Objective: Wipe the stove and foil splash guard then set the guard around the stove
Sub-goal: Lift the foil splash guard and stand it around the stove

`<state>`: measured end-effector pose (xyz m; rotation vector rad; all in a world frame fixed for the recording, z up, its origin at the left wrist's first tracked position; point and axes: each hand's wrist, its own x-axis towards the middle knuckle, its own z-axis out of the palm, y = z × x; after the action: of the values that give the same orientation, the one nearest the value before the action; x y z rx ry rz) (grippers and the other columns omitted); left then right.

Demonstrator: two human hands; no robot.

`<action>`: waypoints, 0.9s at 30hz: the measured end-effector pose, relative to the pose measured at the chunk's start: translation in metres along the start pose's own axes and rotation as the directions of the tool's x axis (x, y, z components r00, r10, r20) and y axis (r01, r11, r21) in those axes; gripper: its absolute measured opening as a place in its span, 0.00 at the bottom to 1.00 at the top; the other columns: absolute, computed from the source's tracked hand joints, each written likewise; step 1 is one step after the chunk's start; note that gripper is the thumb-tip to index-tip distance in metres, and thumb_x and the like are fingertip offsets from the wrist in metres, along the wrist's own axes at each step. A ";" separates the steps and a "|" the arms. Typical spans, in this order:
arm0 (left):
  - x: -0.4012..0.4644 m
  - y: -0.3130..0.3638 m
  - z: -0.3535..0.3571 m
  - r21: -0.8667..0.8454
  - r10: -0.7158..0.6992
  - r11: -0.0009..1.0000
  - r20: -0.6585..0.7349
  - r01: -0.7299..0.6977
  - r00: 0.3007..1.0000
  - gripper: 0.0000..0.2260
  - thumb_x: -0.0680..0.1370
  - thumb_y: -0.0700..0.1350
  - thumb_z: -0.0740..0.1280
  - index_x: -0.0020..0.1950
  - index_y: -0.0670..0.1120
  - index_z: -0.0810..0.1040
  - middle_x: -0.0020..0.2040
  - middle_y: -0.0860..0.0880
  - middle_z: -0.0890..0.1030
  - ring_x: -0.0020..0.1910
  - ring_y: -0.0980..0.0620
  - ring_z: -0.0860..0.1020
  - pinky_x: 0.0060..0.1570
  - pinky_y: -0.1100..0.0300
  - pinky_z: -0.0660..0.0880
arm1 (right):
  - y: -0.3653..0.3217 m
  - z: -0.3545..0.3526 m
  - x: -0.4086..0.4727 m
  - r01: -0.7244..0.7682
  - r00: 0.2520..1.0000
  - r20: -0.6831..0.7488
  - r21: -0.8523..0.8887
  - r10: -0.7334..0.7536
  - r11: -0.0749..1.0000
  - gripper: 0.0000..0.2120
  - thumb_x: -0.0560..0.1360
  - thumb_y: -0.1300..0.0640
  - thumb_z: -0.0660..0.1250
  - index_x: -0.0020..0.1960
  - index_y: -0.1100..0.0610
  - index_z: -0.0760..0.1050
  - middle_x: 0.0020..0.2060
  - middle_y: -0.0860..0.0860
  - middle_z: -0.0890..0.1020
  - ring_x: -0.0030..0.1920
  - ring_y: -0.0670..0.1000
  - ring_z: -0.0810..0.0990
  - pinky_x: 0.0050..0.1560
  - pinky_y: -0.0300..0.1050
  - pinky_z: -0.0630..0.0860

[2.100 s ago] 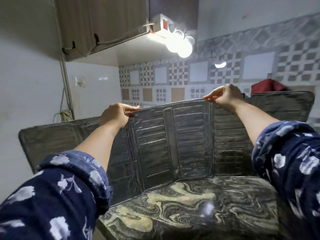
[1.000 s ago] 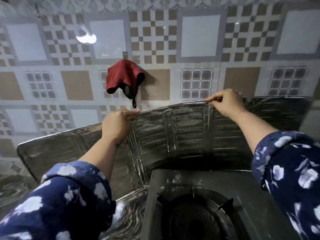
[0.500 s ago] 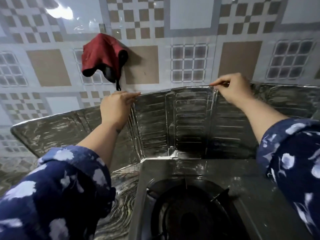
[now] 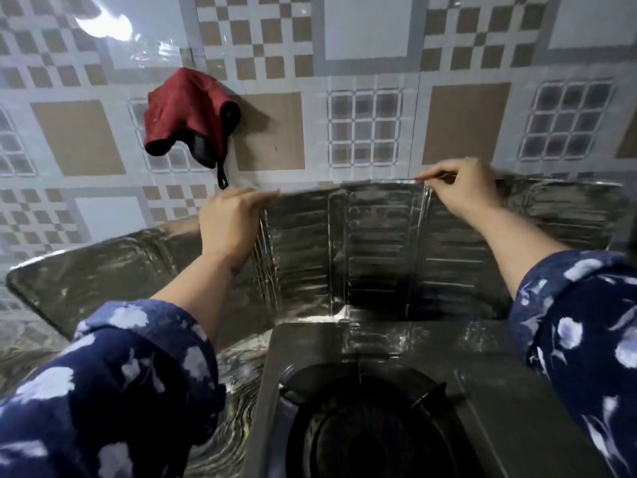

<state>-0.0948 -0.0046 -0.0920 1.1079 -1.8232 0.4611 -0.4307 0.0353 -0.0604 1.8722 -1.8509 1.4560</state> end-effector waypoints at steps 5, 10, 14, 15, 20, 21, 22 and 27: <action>0.005 -0.002 -0.009 0.048 0.054 0.997 -0.026 -0.053 0.998 0.13 0.75 0.42 0.63 0.55 0.51 0.82 0.47 0.46 0.85 0.45 0.42 0.80 0.44 0.51 0.71 | -0.007 -0.004 0.004 0.023 1.000 -0.012 0.019 -0.022 1.000 0.07 0.72 0.60 0.70 0.48 0.54 0.84 0.46 0.52 0.85 0.48 0.49 0.82 0.55 0.46 0.76; -0.021 -0.011 -0.012 0.047 0.010 0.999 0.033 -0.012 0.999 0.11 0.77 0.44 0.64 0.57 0.51 0.81 0.49 0.48 0.85 0.47 0.43 0.80 0.45 0.51 0.72 | -0.012 0.013 -0.019 -0.014 1.000 -0.003 0.051 0.014 0.999 0.07 0.72 0.61 0.70 0.48 0.54 0.84 0.47 0.52 0.85 0.51 0.52 0.81 0.61 0.49 0.74; -0.033 -0.020 -0.014 0.073 -0.034 0.997 0.020 0.033 0.999 0.12 0.77 0.43 0.63 0.58 0.51 0.81 0.50 0.46 0.85 0.47 0.42 0.80 0.45 0.50 0.73 | -0.022 0.018 -0.014 0.000 1.000 0.024 0.033 0.000 0.999 0.06 0.73 0.58 0.69 0.48 0.52 0.84 0.47 0.52 0.85 0.52 0.52 0.80 0.63 0.56 0.71; -0.035 -0.022 -0.016 0.071 -0.040 0.997 0.011 0.039 0.999 0.12 0.77 0.42 0.63 0.58 0.50 0.81 0.50 0.46 0.85 0.47 0.42 0.80 0.45 0.49 0.74 | -0.026 0.019 -0.012 0.006 1.000 0.027 0.018 -0.006 1.000 0.07 0.73 0.58 0.69 0.49 0.51 0.83 0.47 0.53 0.85 0.53 0.53 0.80 0.63 0.57 0.71; -0.047 -0.035 -0.030 0.067 -0.086 0.994 -0.018 0.087 0.996 0.12 0.77 0.41 0.63 0.57 0.50 0.82 0.47 0.46 0.84 0.46 0.41 0.80 0.42 0.49 0.75 | -0.055 0.023 -0.009 0.059 0.997 0.043 0.001 -0.059 0.998 0.07 0.73 0.58 0.69 0.49 0.50 0.83 0.47 0.52 0.85 0.52 0.54 0.79 0.62 0.57 0.70; -0.051 -0.038 -0.034 0.065 -0.101 0.993 -0.022 0.102 0.995 0.12 0.77 0.41 0.63 0.57 0.49 0.82 0.47 0.45 0.84 0.45 0.41 0.80 0.42 0.49 0.75 | -0.061 0.024 -0.008 0.074 0.996 0.052 -0.005 -0.074 0.997 0.08 0.73 0.58 0.69 0.49 0.50 0.83 0.47 0.52 0.85 0.53 0.55 0.79 0.62 0.57 0.70; -0.054 -0.041 -0.037 0.061 -0.114 0.991 -0.028 0.116 0.993 0.12 0.77 0.42 0.63 0.57 0.49 0.82 0.47 0.45 0.84 0.45 0.41 0.80 0.41 0.49 0.76 | -0.067 0.026 -0.008 0.088 0.995 0.056 -0.012 -0.087 0.996 0.08 0.73 0.58 0.69 0.49 0.49 0.83 0.47 0.52 0.85 0.53 0.55 0.79 0.63 0.57 0.70; -0.058 -0.063 -0.062 0.117 -0.128 0.983 -0.094 0.138 0.987 0.12 0.77 0.43 0.62 0.57 0.50 0.81 0.48 0.44 0.84 0.46 0.40 0.79 0.42 0.50 0.74 | -0.095 0.043 -0.007 0.130 0.990 0.055 0.021 -0.131 0.991 0.08 0.73 0.58 0.69 0.49 0.50 0.83 0.47 0.52 0.85 0.52 0.55 0.79 0.63 0.53 0.70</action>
<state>0.0000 0.0342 -0.1189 1.2662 -1.6518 0.5402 -0.3290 0.0338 -0.0391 2.0207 -1.7071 1.3956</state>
